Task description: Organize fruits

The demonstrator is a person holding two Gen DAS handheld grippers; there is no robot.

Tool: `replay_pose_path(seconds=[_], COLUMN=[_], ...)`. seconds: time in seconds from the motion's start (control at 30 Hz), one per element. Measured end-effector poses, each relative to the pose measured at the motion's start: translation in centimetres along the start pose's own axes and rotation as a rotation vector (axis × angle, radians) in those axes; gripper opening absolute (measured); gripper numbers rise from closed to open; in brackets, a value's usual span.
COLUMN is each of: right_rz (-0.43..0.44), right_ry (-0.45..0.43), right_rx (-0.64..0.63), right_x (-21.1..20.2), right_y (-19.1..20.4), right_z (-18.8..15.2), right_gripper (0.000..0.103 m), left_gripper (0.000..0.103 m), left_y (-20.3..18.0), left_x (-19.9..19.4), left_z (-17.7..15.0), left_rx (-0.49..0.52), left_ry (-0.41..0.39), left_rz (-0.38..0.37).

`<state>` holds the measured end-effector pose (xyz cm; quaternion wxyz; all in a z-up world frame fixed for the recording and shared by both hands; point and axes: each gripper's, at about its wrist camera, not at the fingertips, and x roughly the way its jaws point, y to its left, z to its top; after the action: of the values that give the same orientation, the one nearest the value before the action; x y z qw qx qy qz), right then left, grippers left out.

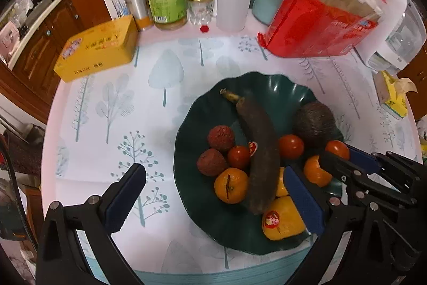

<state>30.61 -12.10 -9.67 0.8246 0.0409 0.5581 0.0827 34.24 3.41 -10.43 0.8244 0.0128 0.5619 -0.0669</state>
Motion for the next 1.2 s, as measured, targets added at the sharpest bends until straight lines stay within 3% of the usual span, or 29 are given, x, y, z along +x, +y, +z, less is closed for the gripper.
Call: replay_pose_path(seconds=[0.13, 0.3, 0.63, 0.93, 1.2], right_rz=[-0.010, 0.038, 0.036, 0.044, 0.049], right_ry=[0.015, 0.040, 0.002, -0.041, -0.113], right_rx=[-0.021, 0.018, 0.006, 0.011, -0.064], right_x=[1.1, 2.0, 0.8, -2.8, -8.9], right_y=[0.2, -0.1, 0.2, 0.1, 0.7], right_z=[-0.4, -0.8, -1.5, -3.3, -8.1], right_gripper=[0.027, 0.032, 0.039, 0.039, 0.039], left_gripper=[0.102, 0.102, 0.102, 0.102, 0.102], left_y=[0.5, 1.1, 0.9, -0.7, -2.9], left_x=[1.7, 2.1, 0.4, -4.6, -11.7], left_z=[-0.2, -0.4, -1.4, -4.1, -9.4], left_rx=[-0.015, -0.040, -0.043, -0.052, -0.060], left_ry=[0.025, 0.041, 0.027, -0.016, -0.081], left_rz=[0.017, 0.025, 0.028, 0.005, 0.004])
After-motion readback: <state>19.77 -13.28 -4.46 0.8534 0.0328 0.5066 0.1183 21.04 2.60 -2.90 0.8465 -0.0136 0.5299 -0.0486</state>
